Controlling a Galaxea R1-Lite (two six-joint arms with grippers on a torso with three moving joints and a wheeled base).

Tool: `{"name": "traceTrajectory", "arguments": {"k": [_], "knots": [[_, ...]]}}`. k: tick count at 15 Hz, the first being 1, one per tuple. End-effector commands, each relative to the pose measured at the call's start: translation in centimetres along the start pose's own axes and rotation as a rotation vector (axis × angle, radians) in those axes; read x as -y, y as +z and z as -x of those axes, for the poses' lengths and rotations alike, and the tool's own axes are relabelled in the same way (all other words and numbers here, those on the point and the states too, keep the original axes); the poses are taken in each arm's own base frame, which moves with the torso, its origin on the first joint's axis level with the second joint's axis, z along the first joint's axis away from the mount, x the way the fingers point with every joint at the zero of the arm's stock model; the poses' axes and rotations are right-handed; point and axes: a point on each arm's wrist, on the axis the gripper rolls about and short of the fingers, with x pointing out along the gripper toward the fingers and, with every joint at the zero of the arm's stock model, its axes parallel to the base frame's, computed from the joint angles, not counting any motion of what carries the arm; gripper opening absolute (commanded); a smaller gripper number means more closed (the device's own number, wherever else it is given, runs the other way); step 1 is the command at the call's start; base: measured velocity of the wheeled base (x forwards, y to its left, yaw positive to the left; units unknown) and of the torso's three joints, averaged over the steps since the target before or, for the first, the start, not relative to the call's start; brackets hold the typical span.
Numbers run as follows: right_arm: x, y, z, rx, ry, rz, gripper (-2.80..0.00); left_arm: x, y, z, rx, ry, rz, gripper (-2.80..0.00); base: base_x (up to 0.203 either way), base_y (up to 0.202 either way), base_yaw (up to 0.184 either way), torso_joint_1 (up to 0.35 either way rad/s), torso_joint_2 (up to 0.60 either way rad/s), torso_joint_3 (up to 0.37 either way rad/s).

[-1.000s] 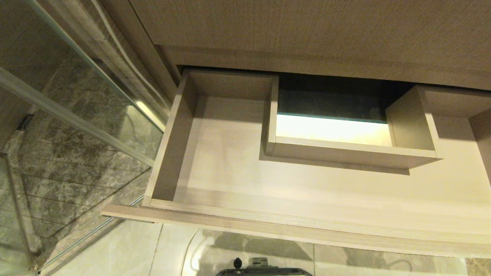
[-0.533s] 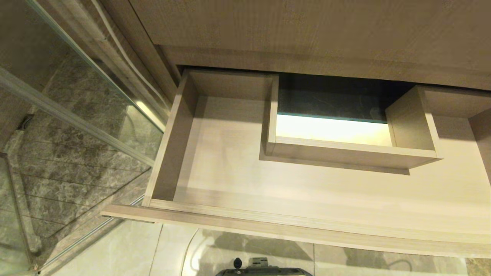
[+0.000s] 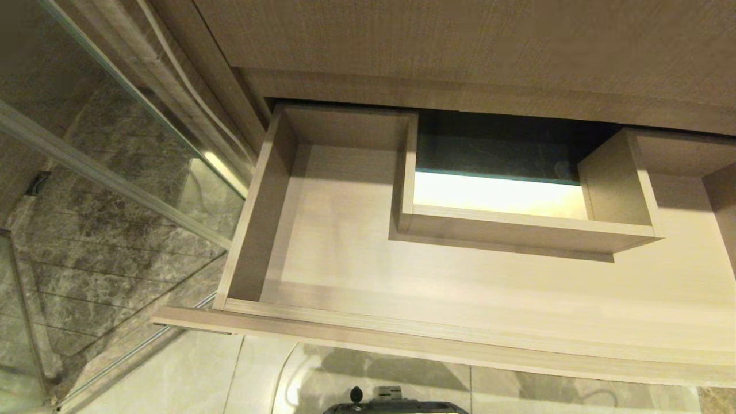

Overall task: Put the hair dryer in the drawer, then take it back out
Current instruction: Pick up the hairdryer

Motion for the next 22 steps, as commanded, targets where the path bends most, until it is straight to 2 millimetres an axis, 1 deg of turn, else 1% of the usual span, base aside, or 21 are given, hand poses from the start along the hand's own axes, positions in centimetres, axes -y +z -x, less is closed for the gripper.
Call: {"name": "traceTrajectory", "arguments": {"k": [1, 6, 7, 9, 10, 15, 17, 22], "knots": [[-0.04, -1.18, 0.1, -0.001, 0.002, -0.001, -2.8, 0.0, -0.04, -0.01, -0.001, 0.001, 0.0, -2.8, 0.0, 0.0, 0.0, 0.0, 0.0, 0.0], [-0.04, -1.18, 0.1, -0.001, 0.001, 0.0, -2.8, 0.0, -0.04, -0.01, -0.001, 0.001, 0.0, -2.8, 0.0, 0.0, 0.0, 0.0, 0.0, 0.0], [-0.04, -1.2, 0.1, -0.003, 0.001, 0.016, -2.8, 0.0, 0.0, 0.0, 0.0, 0.001, 0.0, -2.8, 0.0, 0.0, 0.0, 0.0, 0.0, 0.0], [-0.08, -1.17, 0.1, 0.002, 0.021, 0.109, -2.8, 0.0, -0.06, -0.01, -0.003, 0.001, -0.004, -2.8, 0.0, 0.0, 0.0, 0.0, 0.0, 0.0], [-0.09, -1.14, 0.1, 0.005, 0.023, 0.074, -2.8, 0.0, -0.04, -0.01, -0.001, 0.0, 0.002, -2.8, 0.0, 0.0, 0.0, 0.0, 0.0, 0.0], [-0.08, -1.29, 0.1, -0.01, 0.02, 0.04, -2.8, 0.0, -0.06, -0.01, -0.003, 0.001, -0.01, -2.8, 0.0, 0.0, 0.0, 0.0, 0.0, 0.0], [-0.05, -1.24, 0.1, -0.007, 0.006, -0.019, -2.8, 0.01, -0.06, 0.0, -0.006, -0.002, -0.024, -2.8, 0.0, 0.0, 0.0, 0.0, 0.0, 0.0], [-0.05, -1.24, 0.1, -0.007, 0.007, -0.019, -2.8, 0.0, -0.03, 0.0, -0.003, 0.002, -0.013, -2.8, 0.0, 0.0, 0.0, 0.0, 0.0, 0.0]]}}
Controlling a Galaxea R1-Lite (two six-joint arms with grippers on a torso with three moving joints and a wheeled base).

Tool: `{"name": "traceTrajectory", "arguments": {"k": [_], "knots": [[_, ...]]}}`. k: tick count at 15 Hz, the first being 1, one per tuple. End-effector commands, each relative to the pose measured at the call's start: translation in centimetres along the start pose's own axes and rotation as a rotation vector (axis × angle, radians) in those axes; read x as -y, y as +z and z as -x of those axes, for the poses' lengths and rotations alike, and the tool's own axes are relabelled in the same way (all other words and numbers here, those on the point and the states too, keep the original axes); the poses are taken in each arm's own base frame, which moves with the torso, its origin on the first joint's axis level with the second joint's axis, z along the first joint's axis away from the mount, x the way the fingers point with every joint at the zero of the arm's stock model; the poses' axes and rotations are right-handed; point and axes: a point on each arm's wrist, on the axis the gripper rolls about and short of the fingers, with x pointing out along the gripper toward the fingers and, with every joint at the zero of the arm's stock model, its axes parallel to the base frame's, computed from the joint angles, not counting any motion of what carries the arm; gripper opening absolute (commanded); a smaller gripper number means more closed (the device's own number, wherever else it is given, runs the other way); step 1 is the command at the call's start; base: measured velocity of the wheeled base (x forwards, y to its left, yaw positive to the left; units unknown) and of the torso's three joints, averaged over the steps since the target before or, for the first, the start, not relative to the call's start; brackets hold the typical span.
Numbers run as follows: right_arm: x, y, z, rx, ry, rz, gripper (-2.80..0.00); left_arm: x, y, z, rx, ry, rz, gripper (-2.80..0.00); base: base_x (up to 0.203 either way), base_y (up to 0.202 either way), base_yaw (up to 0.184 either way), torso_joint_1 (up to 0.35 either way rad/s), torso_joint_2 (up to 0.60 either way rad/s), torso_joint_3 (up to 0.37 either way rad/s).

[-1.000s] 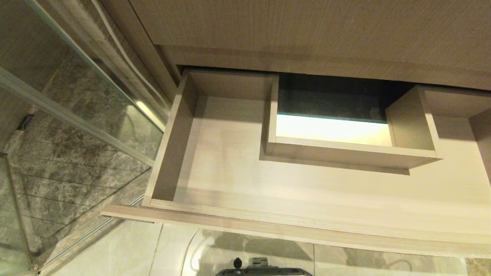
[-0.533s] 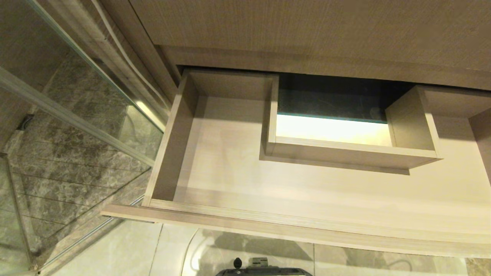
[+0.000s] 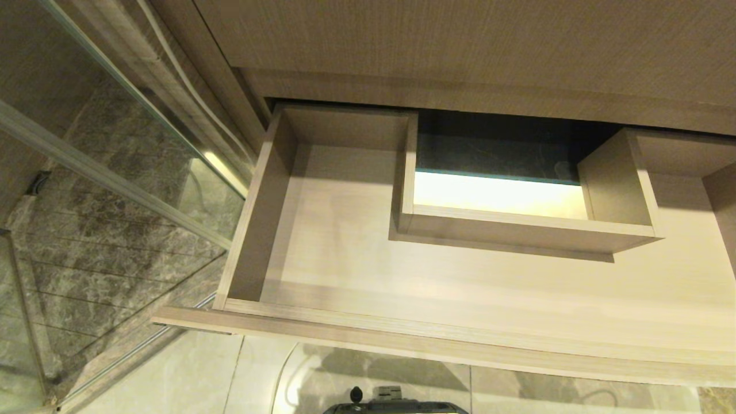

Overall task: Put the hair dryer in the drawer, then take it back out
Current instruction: Pick up the hairdryer

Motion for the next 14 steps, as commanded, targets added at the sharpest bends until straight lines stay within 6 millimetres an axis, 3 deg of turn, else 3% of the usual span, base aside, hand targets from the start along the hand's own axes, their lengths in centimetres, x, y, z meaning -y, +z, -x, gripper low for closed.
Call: {"name": "traceTrajectory", "arguments": {"k": [1, 14], "knots": [[-0.02, -1.18, 0.09, 0.0, 0.002, 0.0, -2.8, 0.0, -0.05, -0.01, -0.002, 0.0, 0.0, -2.8, 0.0, 0.0, 0.0, 0.0, 0.0, 0.0], [-0.01, -1.18, 0.09, 0.0, 0.0, -0.003, -2.8, 0.0, -0.02, 0.0, -0.002, 0.002, -0.004, -2.8, 0.0, 0.0, 0.0, 0.0, 0.0, 0.0]]}}
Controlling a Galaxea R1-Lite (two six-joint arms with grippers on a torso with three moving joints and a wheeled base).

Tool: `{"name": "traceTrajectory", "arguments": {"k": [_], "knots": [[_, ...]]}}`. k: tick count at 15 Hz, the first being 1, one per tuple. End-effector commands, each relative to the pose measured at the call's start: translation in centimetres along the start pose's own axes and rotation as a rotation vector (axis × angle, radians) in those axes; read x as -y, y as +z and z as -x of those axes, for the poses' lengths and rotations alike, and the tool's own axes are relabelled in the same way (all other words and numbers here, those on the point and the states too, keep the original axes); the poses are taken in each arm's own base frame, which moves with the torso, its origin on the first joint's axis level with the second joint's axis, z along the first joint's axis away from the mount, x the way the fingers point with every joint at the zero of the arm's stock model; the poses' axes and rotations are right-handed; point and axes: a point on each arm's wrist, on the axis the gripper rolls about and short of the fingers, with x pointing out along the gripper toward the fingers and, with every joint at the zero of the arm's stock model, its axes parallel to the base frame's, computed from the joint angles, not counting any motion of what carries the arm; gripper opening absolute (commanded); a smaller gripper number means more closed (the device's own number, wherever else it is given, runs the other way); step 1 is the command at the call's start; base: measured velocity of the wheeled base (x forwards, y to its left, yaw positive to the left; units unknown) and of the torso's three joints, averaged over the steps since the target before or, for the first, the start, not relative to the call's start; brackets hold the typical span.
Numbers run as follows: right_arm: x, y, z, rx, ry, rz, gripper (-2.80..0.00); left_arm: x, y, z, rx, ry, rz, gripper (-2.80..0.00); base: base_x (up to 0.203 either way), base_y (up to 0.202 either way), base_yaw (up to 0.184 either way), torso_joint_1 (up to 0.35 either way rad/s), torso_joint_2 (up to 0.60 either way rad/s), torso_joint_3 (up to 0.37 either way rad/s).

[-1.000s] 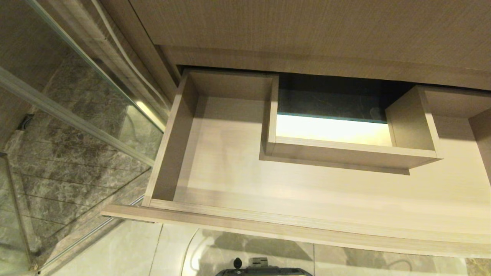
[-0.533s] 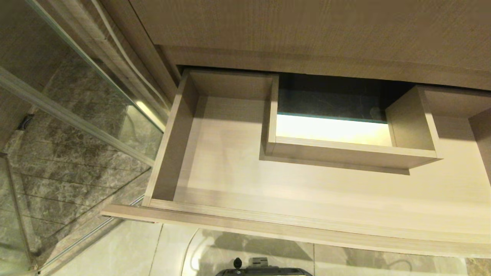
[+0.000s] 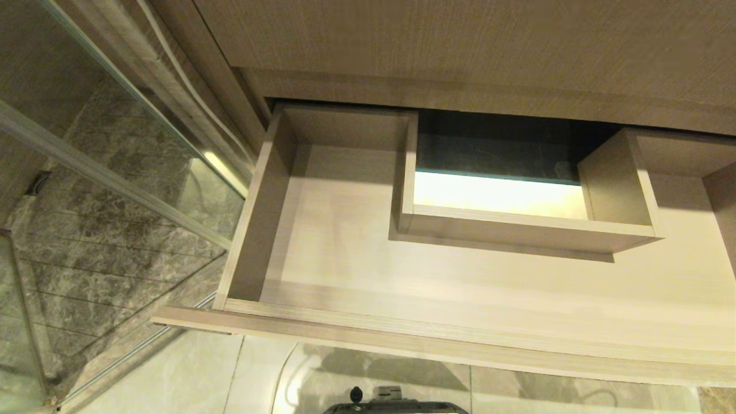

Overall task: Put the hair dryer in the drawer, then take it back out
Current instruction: Pick up the hairdryer

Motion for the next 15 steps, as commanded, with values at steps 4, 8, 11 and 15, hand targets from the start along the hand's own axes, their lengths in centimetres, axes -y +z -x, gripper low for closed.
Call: {"name": "traceTrajectory", "arguments": {"k": [4, 8, 11, 15], "knots": [[-0.01, -1.19, 0.1, -0.001, 0.0, -0.002, -2.8, 0.0, -0.02, -0.01, -0.001, 0.001, -0.002, -2.8, 0.0, 0.0, 0.0, 0.136, -0.1, -0.041], [-0.01, -1.19, 0.1, -0.001, 0.0, -0.002, -2.8, 0.0, -0.04, -0.01, -0.001, 0.0, -0.002, -2.8, 0.0, 0.0, 0.0, 0.246, -0.32, -0.241], [-0.01, -1.19, 0.1, -0.001, 0.0, -0.002, -2.8, 0.0, 0.0, 0.0, 0.0, 0.001, -0.002, -2.8, 0.0, 0.0, 0.0, 0.165, -0.59, -0.163], [-0.01, -1.19, 0.1, -0.001, 0.0, -0.002, -2.8, 0.0, -0.04, -0.01, -0.002, 0.0, 0.001, -2.8, 0.0, 0.0, 0.0, 0.195, -0.45, -0.204]]}}
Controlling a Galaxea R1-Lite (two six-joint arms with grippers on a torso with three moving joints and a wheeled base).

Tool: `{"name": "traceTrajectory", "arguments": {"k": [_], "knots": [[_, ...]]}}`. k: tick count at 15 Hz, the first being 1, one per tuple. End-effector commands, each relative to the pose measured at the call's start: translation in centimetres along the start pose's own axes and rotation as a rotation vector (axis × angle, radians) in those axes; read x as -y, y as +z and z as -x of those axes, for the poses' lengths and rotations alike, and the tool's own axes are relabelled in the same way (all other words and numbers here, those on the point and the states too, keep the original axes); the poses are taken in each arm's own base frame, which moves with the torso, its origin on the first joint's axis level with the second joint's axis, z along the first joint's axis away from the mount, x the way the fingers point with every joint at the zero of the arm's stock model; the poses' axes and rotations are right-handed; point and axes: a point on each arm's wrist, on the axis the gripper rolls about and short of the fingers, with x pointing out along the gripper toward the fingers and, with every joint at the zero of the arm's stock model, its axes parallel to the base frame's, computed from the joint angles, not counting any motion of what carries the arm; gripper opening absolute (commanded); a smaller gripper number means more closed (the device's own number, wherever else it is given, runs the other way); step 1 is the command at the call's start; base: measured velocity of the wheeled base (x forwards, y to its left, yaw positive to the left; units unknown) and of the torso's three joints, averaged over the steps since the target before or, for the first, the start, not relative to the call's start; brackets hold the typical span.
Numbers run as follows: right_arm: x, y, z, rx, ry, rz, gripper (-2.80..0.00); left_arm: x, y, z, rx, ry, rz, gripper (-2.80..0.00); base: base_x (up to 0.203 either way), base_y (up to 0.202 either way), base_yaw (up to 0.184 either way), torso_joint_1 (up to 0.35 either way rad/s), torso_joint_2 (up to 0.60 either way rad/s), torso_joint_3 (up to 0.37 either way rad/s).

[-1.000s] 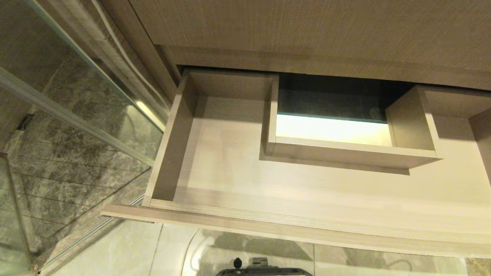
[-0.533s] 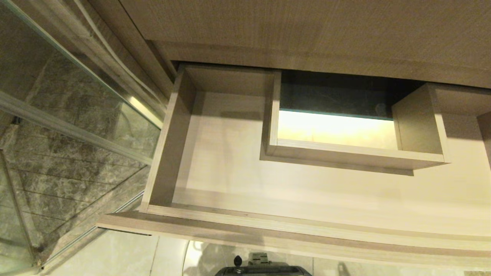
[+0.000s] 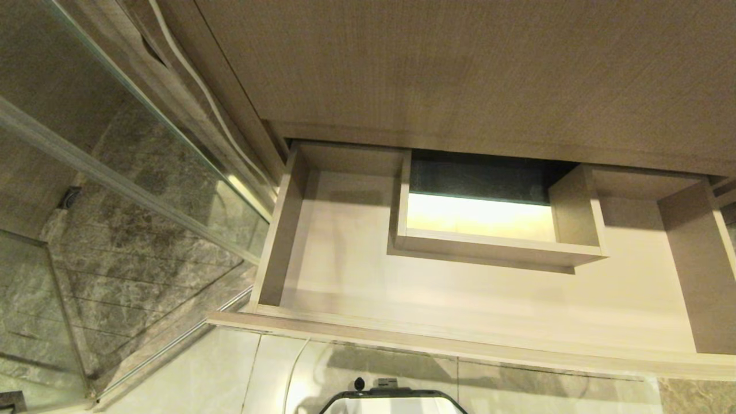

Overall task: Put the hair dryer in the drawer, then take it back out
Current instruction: Pick up the hairdryer

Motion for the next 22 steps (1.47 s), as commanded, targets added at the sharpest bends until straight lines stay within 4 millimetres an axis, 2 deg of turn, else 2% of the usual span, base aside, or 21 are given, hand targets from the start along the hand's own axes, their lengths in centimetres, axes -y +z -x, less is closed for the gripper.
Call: {"name": "traceTrajectory", "arguments": {"k": [1, 17, 22], "knots": [[-0.01, -1.19, 0.1, -0.001, 0.001, 0.001, -2.8, 0.0, -0.02, 0.0, -0.001, 0.0, 0.001, -2.8, 0.0, 0.0, 0.0, 0.046, -0.47, -0.214], [-0.01, -1.19, 0.1, -0.001, 0.001, 0.001, -2.8, 0.0, -0.03, -0.01, -0.001, 0.0, 0.002, -2.8, 0.0, 0.0, 0.0, 0.297, -0.52, -0.248], [-0.01, -1.19, 0.1, -0.001, 0.001, 0.001, -2.8, 0.0, 0.0, 0.0, 0.0, -0.001, 0.002, -2.8, 0.0, -0.008, 0.152, 0.289, -0.57, -0.274]]}}
